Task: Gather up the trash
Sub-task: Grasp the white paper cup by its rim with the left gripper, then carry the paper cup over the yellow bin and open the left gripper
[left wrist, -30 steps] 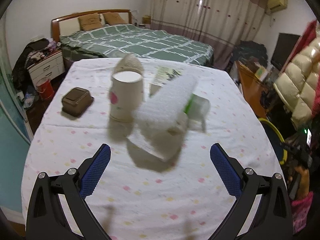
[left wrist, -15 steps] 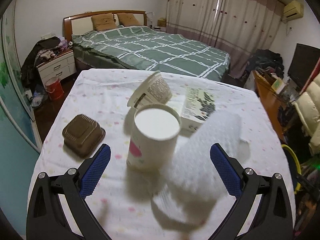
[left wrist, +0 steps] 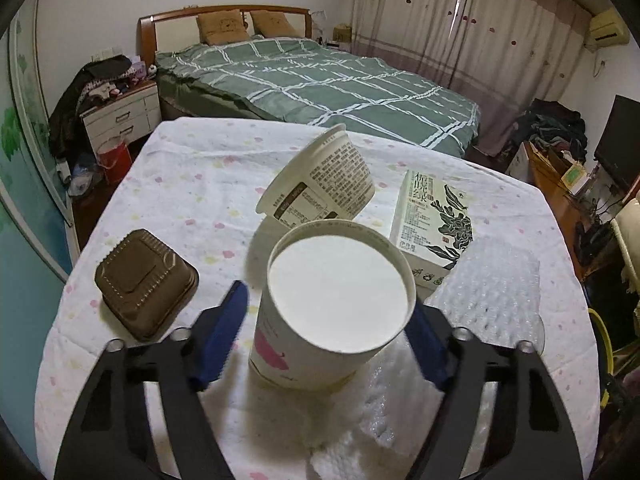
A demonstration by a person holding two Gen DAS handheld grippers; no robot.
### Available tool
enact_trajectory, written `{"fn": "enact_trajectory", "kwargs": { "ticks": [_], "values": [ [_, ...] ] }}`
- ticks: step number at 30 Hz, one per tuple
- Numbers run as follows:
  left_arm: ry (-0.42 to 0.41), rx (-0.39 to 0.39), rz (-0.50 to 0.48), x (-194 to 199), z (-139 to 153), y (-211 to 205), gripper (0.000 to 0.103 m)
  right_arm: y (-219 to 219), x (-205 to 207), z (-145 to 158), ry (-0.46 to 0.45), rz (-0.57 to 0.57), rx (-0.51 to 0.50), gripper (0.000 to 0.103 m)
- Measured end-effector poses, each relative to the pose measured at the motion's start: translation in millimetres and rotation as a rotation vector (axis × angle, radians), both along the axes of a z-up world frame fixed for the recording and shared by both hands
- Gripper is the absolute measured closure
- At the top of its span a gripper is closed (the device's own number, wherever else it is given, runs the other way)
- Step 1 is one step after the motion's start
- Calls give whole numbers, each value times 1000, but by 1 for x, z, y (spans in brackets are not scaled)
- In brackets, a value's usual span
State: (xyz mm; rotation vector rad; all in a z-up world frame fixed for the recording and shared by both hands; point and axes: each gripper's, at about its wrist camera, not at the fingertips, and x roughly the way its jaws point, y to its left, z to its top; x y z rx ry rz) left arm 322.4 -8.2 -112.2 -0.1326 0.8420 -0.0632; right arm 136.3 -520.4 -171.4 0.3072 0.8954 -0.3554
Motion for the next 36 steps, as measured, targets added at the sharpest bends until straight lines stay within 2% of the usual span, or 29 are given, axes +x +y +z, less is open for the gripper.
{"fn": "enact_trajectory", "kwargs": {
  "ticks": [2, 7, 16, 23, 26, 29, 36],
  "values": [
    [-4, -4, -2, 0, 0, -1, 40, 1, 0, 0, 1, 2, 1, 52],
    [-36, 6, -6, -8, 11, 0, 40, 3, -3, -3, 0, 8, 4, 52],
    [-138, 44, -37, -33, 70, -10, 40, 3, -13, 7, -41, 5, 16, 52],
    [-204, 93, -133, -73, 111, -58, 40, -1, -33, 20, -80, -7, 9, 52],
    [-245, 73, -193, -90, 130, -80, 40, -4, -43, 26, -92, -18, -7, 52],
    [-258, 57, -301, -107, 141, -116, 40, -7, -54, 32, -108, -28, -18, 52],
    [-214, 5, -586, -137, 137, -230, 40, -14, -84, 38, -127, -44, -20, 51]
  ]
}}
